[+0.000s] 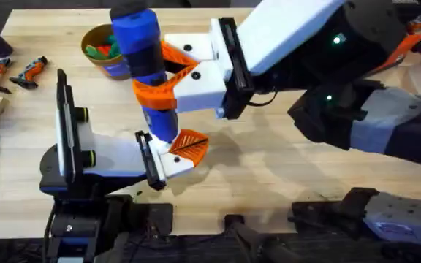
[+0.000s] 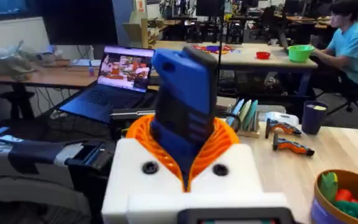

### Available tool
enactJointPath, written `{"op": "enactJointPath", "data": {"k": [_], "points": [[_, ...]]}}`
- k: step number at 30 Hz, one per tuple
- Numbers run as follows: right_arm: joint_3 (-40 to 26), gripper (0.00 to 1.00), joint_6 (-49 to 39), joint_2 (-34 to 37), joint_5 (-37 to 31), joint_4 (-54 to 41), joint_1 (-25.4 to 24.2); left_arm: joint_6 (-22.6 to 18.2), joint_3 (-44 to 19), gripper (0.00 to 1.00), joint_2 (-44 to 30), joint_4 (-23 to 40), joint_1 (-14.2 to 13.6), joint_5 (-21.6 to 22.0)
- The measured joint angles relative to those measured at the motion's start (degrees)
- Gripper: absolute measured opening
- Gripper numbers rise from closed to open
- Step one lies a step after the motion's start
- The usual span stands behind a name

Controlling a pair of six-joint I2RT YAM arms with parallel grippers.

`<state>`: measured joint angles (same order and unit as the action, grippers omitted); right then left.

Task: Pick up the gripper from the table and insert it into the empty holder that is missing its gripper. Then pick up a screw, insert it into the mounting hole, and use the screwdriver to tighten it. Finally, clean up the table by picking up the vegetable and placing it into the bucket.

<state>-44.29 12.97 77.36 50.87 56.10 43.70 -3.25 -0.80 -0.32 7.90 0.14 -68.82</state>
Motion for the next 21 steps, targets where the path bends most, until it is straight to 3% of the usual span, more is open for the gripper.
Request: {"op": "enactJointPath", "data": {"k": [21], "points": [[-0.45,0.025,-0.57,0.02,2.61,0.50,0.00,0.00,0.00,0.012,0.02,0.00,0.00,-0.04]]}}
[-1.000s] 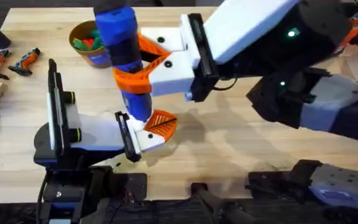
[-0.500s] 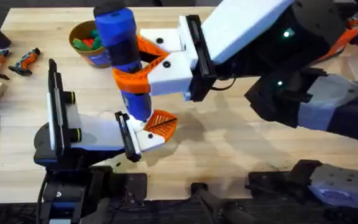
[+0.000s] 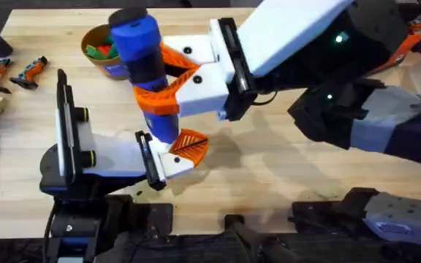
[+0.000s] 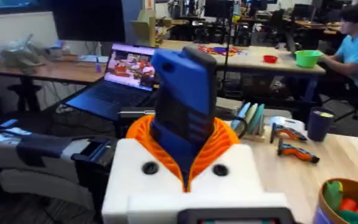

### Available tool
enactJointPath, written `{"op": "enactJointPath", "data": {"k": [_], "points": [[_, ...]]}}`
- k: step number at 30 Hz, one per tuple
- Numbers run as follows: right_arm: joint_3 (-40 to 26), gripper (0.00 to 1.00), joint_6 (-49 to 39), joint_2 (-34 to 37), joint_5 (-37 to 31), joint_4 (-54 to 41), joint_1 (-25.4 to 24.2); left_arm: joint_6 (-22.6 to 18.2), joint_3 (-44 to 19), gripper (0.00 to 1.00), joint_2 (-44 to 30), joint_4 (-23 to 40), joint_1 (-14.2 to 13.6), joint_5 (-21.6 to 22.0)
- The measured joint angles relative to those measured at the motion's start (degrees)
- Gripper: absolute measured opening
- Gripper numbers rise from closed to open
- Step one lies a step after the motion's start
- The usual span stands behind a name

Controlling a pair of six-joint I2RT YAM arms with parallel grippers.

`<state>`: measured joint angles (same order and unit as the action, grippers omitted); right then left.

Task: Pick up the gripper from the table and insert it into the empty holder that is missing its gripper. Then pick up a screw, insert it into the mounting hole, and use the screwdriver to tighten it. Finally, clean up the table by picking up the vegetable and placing it into the bucket.

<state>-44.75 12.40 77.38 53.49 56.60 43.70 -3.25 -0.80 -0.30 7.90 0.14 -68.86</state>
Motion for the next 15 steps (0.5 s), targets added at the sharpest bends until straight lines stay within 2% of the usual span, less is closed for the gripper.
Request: {"op": "enactJointPath", "data": {"k": [9,15], "points": [[-10.44,0.025,1.93,0.72,5.27,-1.35,0.00,0.00,0.00,0.012,-0.01,0.00,0.00,-0.02],[-13.62,0.025,1.91,0.72,7.50,-8.32,-1.73,0.00,0.00,0.012,-0.02,0.00,0.00,-0.02]]}}
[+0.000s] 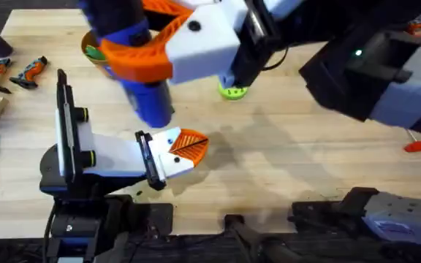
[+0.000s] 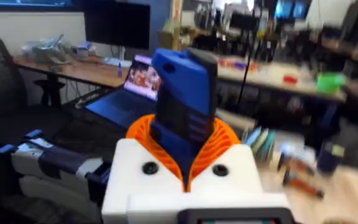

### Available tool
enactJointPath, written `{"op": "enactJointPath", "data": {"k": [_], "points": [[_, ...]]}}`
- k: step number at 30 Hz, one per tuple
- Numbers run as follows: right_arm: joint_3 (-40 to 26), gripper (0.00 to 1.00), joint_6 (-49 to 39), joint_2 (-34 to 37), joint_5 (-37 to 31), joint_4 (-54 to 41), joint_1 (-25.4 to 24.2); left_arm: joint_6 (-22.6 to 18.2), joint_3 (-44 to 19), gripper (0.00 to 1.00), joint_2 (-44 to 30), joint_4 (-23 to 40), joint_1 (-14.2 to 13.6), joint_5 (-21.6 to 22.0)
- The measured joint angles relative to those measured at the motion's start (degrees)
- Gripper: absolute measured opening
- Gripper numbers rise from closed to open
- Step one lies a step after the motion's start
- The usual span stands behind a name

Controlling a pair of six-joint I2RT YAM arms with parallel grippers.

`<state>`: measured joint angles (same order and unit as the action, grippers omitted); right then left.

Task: Pick up the gripper from the table and insert it into the empty holder that is missing its gripper. Then pick up a screw, insert it into the mounting hole, and use the screwdriver to tighten it. Finally, clean up the table by picking up the vegetable and placing it into the bucket.

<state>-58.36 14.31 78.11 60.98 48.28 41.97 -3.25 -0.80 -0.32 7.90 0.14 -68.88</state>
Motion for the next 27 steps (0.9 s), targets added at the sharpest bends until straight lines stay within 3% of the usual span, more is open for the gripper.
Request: {"op": "enactJointPath", "data": {"k": [4,9,13,16,23,27], "points": [[-2.38,0.025,-2.63,0.00,0.17,-14.35,-3.27,0.00,0.00,0.012,0.00,0.00,0.00,0.02],[-8.55,0.025,-12.55,-0.02,-6.13,-44.83,-8.05,0.00,0.00,0.012,0.00,0.00,0.00,0.04],[-14.06,0.025,-23.90,-0.36,-17.25,-68.26,-11.95,0.00,0.00,0.012,0.00,-0.01,0.00,0.04],[-17.31,0.025,-31.63,-1.62,-27.09,-79.72,-14.03,0.00,0.00,0.012,0.00,0.00,0.00,0.04],[-19.92,0.025,-47.10,-3.83,-54.28,-95.12,-16.10,-0.01,0.00,0.012,0.01,0.00,0.00,0.04],[-19.92,0.025,-58.37,-1.38,-64.28,-102.95,-17.81,-0.01,0.00,0.012,0.00,-0.02,0.00,0.04]]}}
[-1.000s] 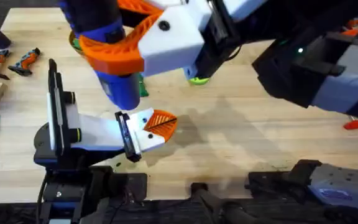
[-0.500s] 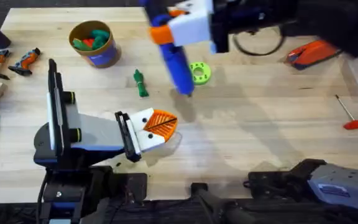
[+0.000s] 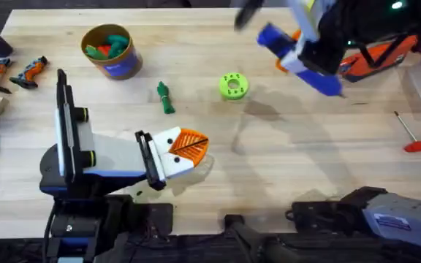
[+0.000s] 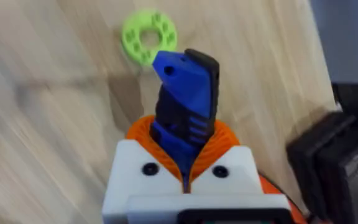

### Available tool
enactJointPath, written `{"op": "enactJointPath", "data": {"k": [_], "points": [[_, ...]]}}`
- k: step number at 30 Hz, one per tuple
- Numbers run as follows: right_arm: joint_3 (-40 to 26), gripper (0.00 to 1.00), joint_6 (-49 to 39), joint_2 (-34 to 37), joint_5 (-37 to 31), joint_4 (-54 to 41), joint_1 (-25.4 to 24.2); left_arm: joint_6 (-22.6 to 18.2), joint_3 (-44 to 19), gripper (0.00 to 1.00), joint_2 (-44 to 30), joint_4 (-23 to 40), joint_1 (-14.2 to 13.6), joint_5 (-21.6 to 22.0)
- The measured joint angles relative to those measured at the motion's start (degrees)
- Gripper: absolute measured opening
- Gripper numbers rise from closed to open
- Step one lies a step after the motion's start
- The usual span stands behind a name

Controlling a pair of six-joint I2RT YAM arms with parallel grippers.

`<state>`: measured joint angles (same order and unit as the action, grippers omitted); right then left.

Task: Pick up the gripper from the table and insert it into the empty holder that is missing its gripper. Then pick up a screw, insert it into the mounting hole, and use the screwdriver to tighten it. Finally, clean up the table by picking up the vegetable and placing it into the bucket.

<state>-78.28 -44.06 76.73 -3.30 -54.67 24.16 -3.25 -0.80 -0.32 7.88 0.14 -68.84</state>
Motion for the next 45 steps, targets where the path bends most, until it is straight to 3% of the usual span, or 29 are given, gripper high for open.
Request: {"op": "enactJointPath", "data": {"k": [10,23,24,29,31,37,38,43,44,45], "points": [[0.00,0.025,-13.86,13.13,-8.19,-1.25,-5.18,0.01,0.00,0.012,0.01,-0.02,0.00,0.05],[0.00,0.048,-18.56,32.38,-9.15,8.01,-10.64,-0.01,0.00,0.012,0.01,-0.02,0.00,0.07],[0.00,0.150,-18.68,33.12,-9.13,7.91,-10.88,0.01,0.00,0.012,0.00,-0.04,0.00,0.07],[-0.65,0.881,-19.15,33.83,-10.05,7.86,-11.12,0.01,0.00,0.012,0.00,-0.04,0.00,0.09],[-0.74,0.947,-19.27,33.66,-10.22,7.57,-11.10,0.01,0.00,0.012,0.00,-0.04,0.00,0.09],[-0.74,0.955,-15.64,31.65,-10.42,6.88,-10.93,0.01,0.00,0.012,0.00,-0.04,0.00,0.11],[-0.74,0.955,-14.06,30.36,-10.39,6.90,-10.80,-0.28,0.00,0.073,0.01,-0.07,0.00,0.12],[-0.74,0.954,-5.92,19.61,-8.83,7.10,-9.51,-0.21,0.00,0.851,0.00,-0.09,0.00,0.33],[-0.74,0.954,-4.14,17.20,-8.51,7.09,-9.25,-0.04,0.00,0.946,0.00,-0.09,0.00,0.33],[-0.74,0.954,-2.26,14.72,-8.22,7.07,-8.97,-0.10,0.00,0.976,0.00,-0.10,0.00,0.36]]}}
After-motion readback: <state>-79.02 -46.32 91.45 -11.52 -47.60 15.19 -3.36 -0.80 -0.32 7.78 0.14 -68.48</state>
